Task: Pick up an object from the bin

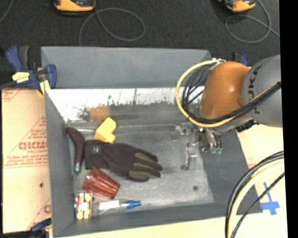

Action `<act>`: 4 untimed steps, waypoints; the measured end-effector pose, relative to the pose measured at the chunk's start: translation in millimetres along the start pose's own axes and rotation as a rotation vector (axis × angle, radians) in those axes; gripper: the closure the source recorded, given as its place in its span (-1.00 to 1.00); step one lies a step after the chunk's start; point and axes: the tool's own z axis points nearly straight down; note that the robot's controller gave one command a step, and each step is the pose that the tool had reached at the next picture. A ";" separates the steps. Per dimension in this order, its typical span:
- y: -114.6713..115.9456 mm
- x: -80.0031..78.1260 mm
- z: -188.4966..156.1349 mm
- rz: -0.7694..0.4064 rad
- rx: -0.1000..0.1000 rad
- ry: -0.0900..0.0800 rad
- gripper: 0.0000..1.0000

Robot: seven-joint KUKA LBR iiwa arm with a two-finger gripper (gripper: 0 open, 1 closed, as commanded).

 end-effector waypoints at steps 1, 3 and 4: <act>27.7 11.0 40.3 -0.171 -0.007 -0.002 -1.00; 42.5 -6.0 55.3 0.064 -0.005 -0.002 -1.00; 96.8 12.4 67.3 -0.396 0.000 0.002 1.00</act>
Offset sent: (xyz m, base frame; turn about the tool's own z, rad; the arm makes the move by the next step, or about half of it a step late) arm -0.0077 0.0599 -0.0551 0.0996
